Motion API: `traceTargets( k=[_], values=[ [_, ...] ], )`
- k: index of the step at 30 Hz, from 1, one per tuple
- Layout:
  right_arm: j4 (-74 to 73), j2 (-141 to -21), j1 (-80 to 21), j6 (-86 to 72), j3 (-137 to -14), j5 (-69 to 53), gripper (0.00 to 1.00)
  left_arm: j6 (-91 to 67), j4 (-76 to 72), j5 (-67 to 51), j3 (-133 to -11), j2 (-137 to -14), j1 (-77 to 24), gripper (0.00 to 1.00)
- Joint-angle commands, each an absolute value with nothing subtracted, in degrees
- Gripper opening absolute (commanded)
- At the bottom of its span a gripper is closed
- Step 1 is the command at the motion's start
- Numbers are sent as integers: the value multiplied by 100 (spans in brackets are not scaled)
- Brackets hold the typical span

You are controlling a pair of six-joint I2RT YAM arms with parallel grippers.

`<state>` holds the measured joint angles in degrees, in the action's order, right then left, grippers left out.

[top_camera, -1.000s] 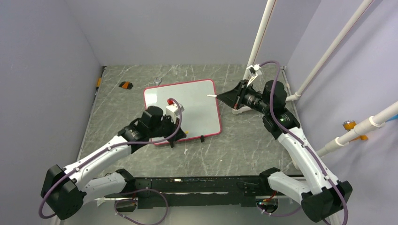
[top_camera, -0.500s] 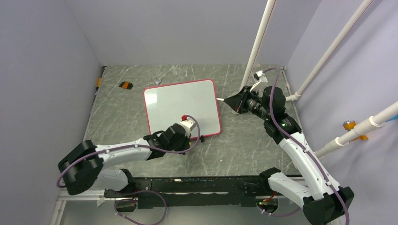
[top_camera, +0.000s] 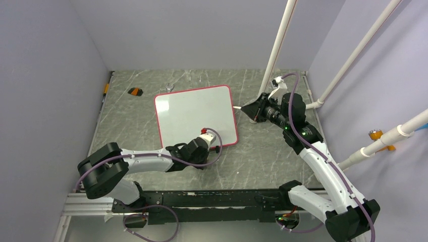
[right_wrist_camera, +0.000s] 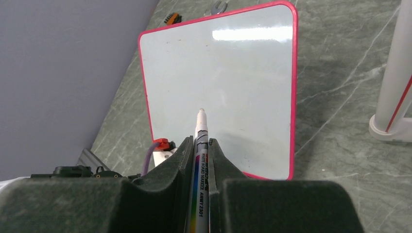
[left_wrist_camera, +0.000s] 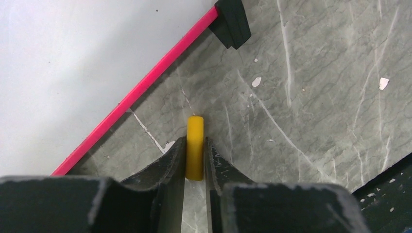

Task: Write a sentence on the whiteboard
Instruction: Place the pen cap at the center of the board.

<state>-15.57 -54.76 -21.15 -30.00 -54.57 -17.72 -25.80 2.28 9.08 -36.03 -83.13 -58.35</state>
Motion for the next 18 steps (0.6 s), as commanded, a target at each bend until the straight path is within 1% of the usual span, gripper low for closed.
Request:
traceTargets(
  k=[1,6,11,16,18],
  values=[
    [-1543,-5443,-2108,-2918,-5474,-1620,0,-2657,49,813,-3753,-8411,-5921,25],
    [-1581,-5432,-2102,-2894,-5476,-1584,0,-2587,-95,735,-3744,-8349,-5935,37],
    [-1599,-5419,-2109,-2884,-5483,-1578,0,-2485,-9,688,-3797,-8177,-5937,51],
    [-1669,-5398,-2108,-2875,-5538,-1521,0,-2283,650,600,-4089,-7776,-5937,60],
    [-1724,-5396,-2103,-2859,-5576,-1495,0,-2135,999,507,-4311,-7514,-5946,65]
  ],
)
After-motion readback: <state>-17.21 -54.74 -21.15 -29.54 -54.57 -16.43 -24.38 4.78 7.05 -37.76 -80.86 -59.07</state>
